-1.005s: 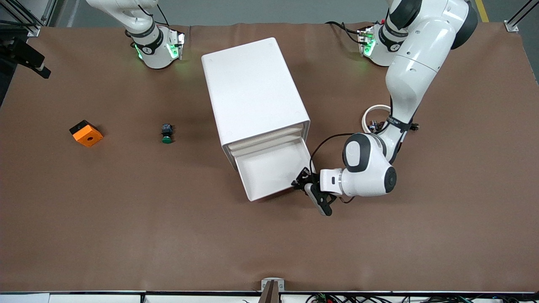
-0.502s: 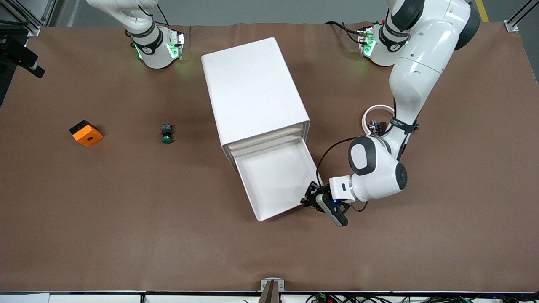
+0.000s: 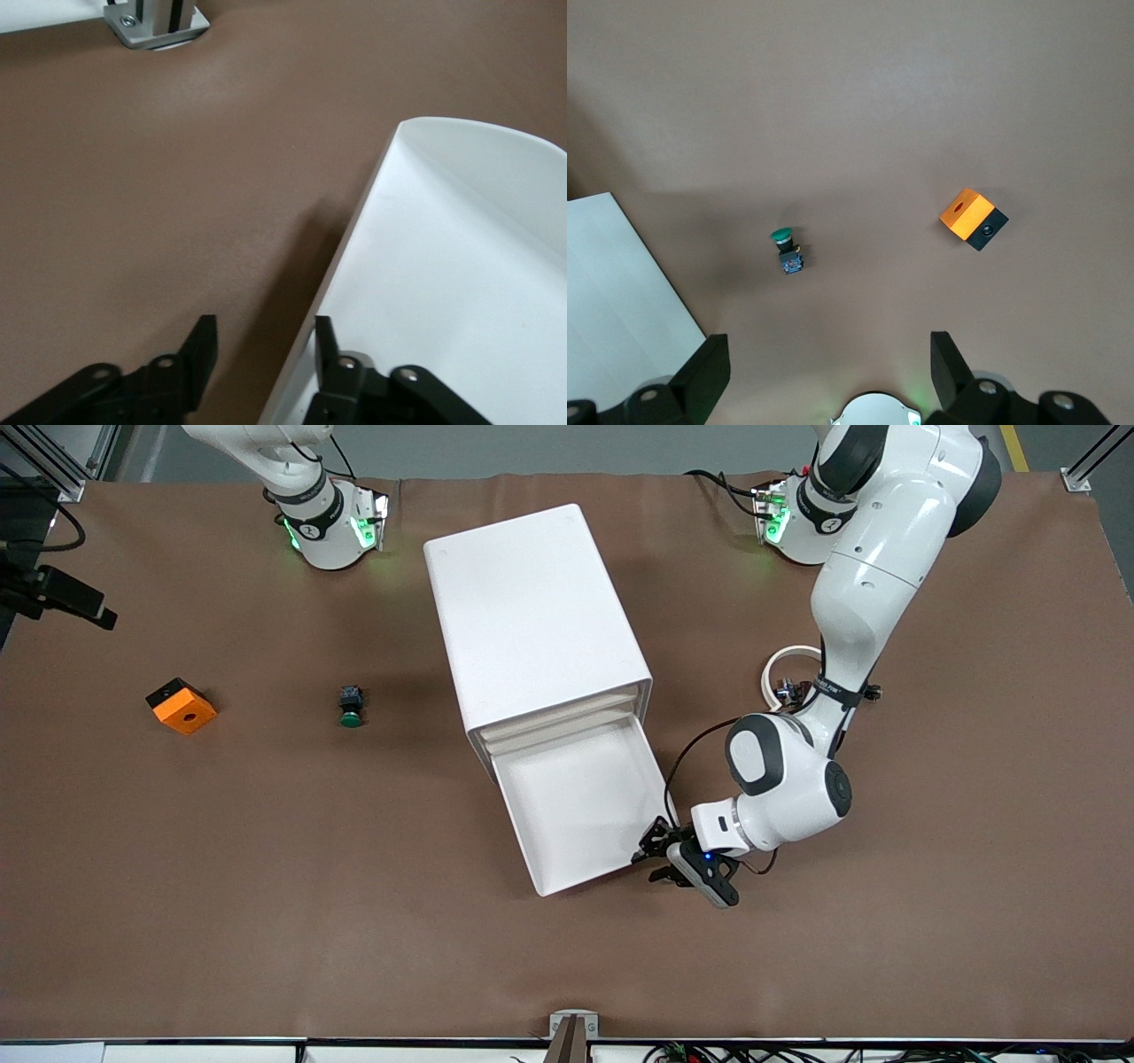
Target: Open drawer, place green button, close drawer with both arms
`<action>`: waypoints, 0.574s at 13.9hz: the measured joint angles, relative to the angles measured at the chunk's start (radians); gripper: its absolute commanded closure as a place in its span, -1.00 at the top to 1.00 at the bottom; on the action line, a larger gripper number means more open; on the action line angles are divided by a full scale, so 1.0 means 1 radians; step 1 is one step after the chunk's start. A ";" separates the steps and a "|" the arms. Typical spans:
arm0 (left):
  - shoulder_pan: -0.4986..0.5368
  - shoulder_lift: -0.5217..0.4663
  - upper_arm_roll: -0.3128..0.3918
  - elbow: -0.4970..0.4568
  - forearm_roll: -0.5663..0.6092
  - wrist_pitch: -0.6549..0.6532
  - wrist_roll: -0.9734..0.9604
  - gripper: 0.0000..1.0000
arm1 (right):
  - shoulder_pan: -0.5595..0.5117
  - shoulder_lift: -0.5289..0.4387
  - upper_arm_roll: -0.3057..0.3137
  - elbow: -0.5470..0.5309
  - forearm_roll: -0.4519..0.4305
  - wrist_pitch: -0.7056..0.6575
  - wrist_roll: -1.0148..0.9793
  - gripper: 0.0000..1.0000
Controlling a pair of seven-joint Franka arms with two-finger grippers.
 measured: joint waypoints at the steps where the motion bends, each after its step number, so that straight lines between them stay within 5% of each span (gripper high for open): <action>1: 0.001 0.000 0.000 0.005 0.000 0.002 -0.021 1.00 | 0.001 0.006 0.002 0.003 0.000 -0.003 0.000 1.00; 8: 0.003 -0.121 0.002 0.045 0.000 -0.097 -0.236 1.00 | 0.032 0.043 0.017 -0.001 0.008 0.022 -0.004 1.00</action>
